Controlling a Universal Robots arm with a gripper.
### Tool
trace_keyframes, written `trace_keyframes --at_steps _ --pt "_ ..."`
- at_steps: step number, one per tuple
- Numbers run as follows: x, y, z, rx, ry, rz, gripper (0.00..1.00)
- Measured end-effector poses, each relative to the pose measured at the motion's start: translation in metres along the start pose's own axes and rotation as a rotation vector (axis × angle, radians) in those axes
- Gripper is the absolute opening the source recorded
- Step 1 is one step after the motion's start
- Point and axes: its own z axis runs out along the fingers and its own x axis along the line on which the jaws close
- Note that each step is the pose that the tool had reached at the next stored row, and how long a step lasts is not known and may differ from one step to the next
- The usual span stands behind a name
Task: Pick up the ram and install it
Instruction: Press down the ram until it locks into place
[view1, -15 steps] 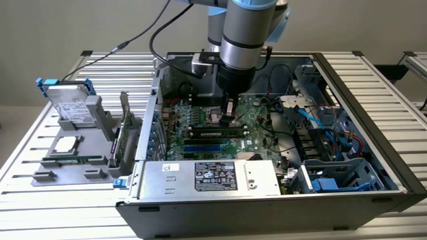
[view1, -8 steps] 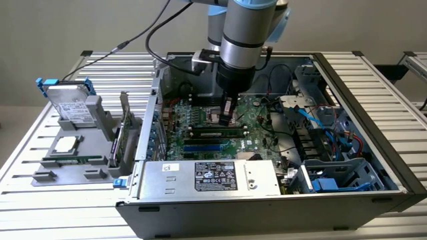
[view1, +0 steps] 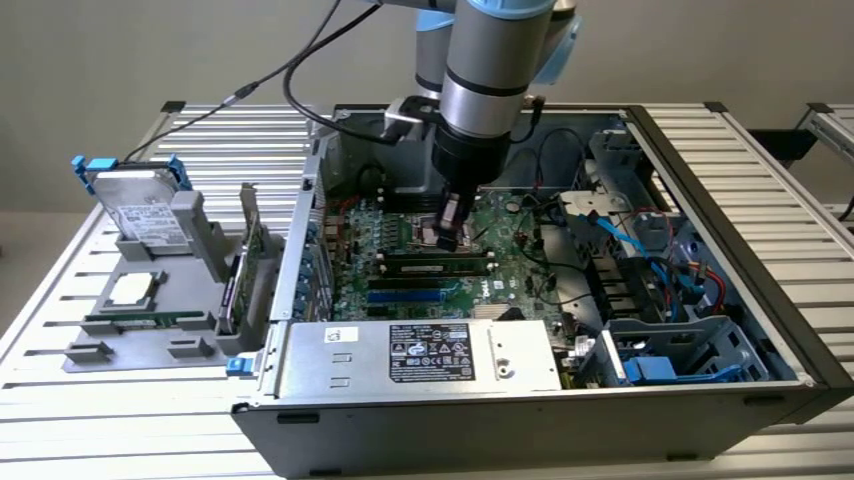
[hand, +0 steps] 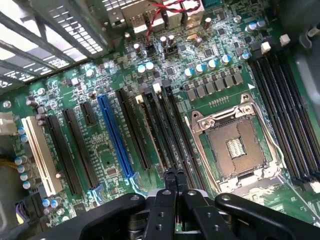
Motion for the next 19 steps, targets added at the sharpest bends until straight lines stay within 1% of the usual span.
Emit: trace_keyframes --at_steps 5,7,10,13,15,19 --pt "0.0000 0.0000 0.0001 -0.0021 -0.0060 0.068 0.10" --pt "0.0000 0.0000 0.0001 -0.0016 -0.0051 0.090 0.10" --pt "0.0000 -0.0001 0.0002 0.0012 0.0004 0.120 0.10" --pt "0.0000 -0.0001 0.0004 0.0027 0.0036 0.150 0.10" --pt "0.0000 0.0000 0.0004 0.0027 0.0035 0.174 0.10" --pt "0.0000 0.0000 0.0006 0.0013 0.0003 0.225 0.10"
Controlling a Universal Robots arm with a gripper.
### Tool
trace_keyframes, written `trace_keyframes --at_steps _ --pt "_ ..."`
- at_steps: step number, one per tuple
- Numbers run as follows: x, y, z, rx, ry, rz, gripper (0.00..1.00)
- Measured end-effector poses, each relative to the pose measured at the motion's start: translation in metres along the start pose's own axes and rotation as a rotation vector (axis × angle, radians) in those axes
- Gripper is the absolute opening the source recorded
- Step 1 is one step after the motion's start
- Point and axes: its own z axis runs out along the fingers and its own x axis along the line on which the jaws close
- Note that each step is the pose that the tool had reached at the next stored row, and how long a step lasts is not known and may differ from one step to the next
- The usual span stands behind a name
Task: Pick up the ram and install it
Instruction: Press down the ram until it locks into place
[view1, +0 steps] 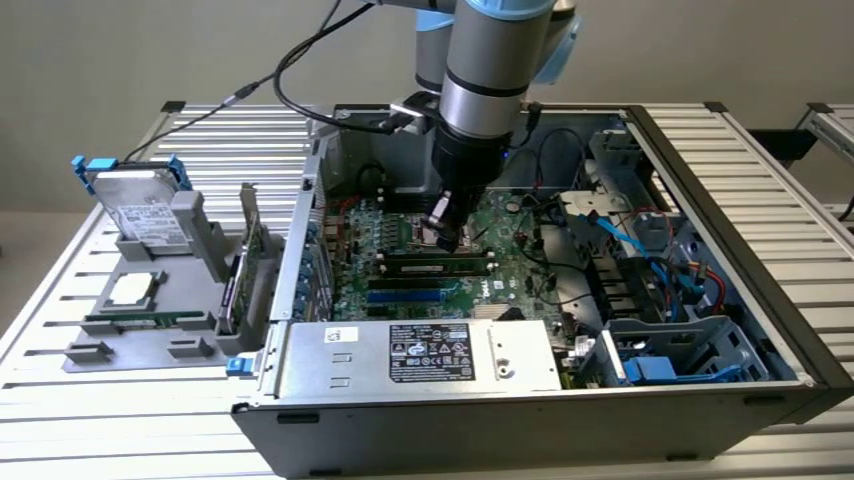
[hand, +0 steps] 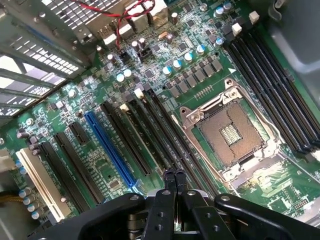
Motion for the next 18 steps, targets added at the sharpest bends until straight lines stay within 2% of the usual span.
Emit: trace_keyframes --at_steps 18 --pt "0.0000 -0.0001 0.0001 -0.0136 -0.0201 0.261 0.10"
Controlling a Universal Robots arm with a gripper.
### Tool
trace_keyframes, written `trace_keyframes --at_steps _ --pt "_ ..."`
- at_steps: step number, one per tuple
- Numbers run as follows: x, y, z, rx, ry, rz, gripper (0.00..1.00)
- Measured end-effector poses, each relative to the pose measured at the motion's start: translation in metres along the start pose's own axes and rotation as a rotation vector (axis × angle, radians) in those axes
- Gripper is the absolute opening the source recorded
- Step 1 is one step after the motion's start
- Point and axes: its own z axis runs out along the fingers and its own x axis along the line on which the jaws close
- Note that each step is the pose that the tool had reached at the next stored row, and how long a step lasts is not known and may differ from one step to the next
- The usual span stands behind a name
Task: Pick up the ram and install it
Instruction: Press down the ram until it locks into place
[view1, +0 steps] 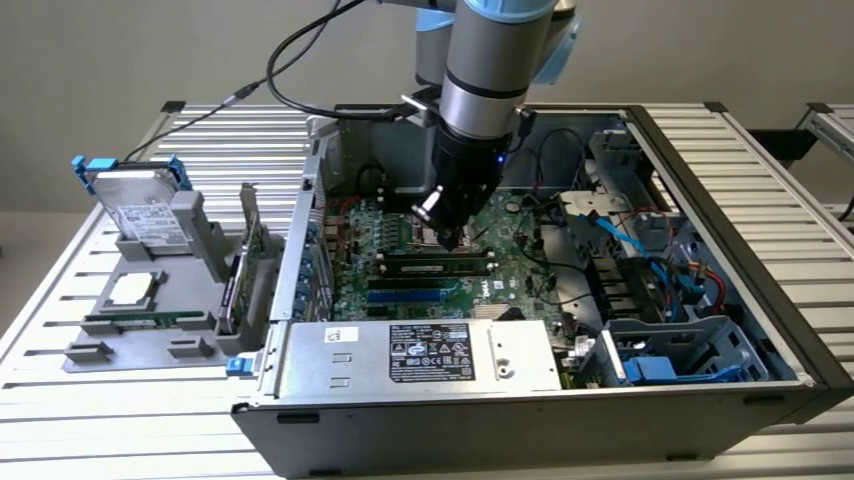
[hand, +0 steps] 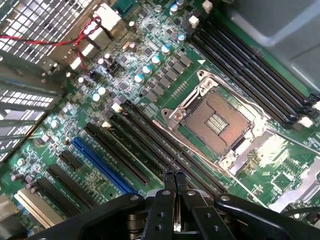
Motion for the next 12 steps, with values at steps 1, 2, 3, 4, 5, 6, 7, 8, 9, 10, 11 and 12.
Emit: trace_keyframes --at_steps 1,2,3,4,5,6,7,8,9,10,11,12 --pt "0.0000 0.0000 0.0000 -0.0008 -0.0012 0.016 0.10" --pt "0.0000 0.0000 0.0000 -0.0016 -0.0023 0.031 0.10" --pt "0.0000 0.0000 0.0000 -0.0023 -0.0034 0.045 0.10" --pt "0.0000 0.0000 0.0000 -0.0031 -0.0046 0.060 0.10" --pt "0.0000 0.0000 0.0000 -0.0039 -0.0057 0.074 0.10" --pt "0.0000 0.0000 0.0000 -0.0047 -0.0069 0.089 0.10" --pt "0.0000 0.0000 0.0000 -0.0055 -0.0080 0.104 0.10" --pt "0.0000 0.0000 0.0001 -0.0064 -0.0092 0.118 0.10" --pt "0.0000 0.0000 0.0000 -0.0071 -0.0104 0.133 0.10" --pt "0.0000 0.0000 0.0000 -0.0078 -0.0114 0.147 0.10" --pt "0.0000 0.0000 0.0000 -0.0086 -0.0126 0.162 0.10" --pt "0.0000 0.0000 0.0001 -0.0094 -0.0137 0.176 0.10"
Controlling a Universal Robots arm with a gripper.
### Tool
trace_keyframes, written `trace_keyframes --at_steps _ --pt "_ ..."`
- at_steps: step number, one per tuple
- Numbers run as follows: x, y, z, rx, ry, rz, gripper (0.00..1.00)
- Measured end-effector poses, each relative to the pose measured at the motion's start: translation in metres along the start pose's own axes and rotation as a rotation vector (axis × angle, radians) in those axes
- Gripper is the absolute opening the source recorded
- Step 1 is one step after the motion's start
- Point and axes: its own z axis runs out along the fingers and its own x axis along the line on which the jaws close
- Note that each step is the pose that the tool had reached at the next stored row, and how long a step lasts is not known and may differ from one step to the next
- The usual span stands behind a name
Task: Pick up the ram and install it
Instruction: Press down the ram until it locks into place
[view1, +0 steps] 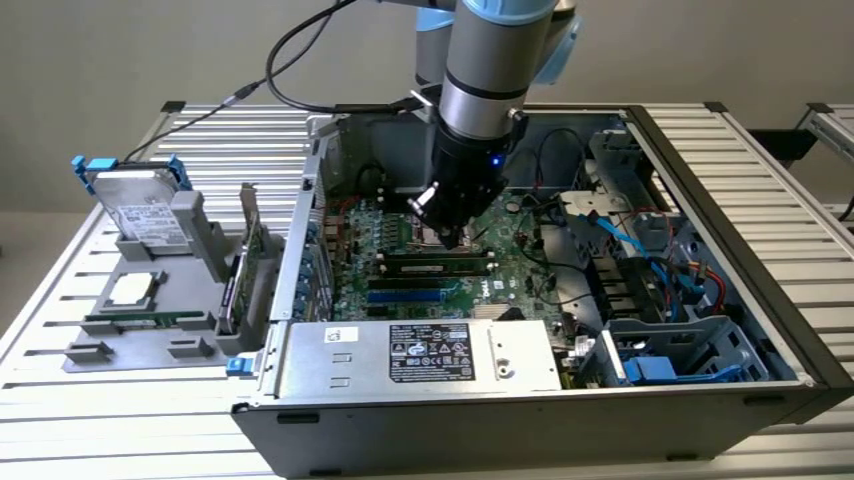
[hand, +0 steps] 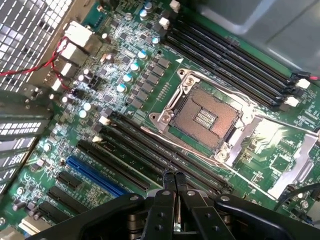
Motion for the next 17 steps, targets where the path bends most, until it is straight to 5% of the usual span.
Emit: trace_keyframes --at_steps 17 --pt "0.0000 -0.0001 0.0007 -0.0095 -0.0168 0.237 0.10"
